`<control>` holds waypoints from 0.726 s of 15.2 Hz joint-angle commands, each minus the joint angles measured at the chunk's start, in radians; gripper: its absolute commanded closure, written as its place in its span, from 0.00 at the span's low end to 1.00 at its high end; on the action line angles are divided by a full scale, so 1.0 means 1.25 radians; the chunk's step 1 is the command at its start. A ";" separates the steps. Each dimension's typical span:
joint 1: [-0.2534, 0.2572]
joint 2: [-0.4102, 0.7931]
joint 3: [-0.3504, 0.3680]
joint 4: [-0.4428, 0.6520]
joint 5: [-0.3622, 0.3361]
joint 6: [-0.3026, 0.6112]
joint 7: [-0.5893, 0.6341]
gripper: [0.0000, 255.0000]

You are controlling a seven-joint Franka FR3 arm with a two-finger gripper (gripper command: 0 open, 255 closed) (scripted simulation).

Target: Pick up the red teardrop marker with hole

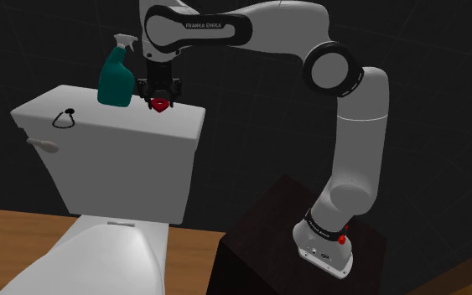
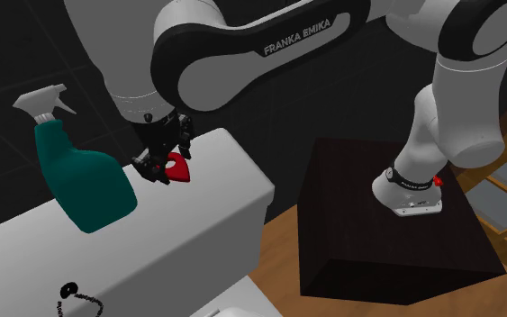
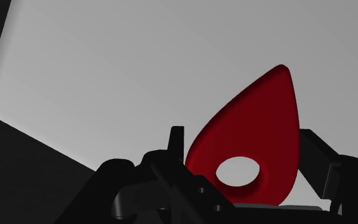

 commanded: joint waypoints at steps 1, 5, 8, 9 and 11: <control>0.000 0.001 0.000 0.000 0.000 0.000 0.000 1.00; 0.000 0.000 0.000 -0.001 0.000 0.000 0.000 1.00; 0.001 0.000 0.000 0.008 0.000 -0.009 0.000 1.00; 0.001 0.000 0.000 0.019 0.000 -0.020 0.000 1.00; 0.003 0.001 0.001 0.043 0.000 -0.043 -0.001 1.00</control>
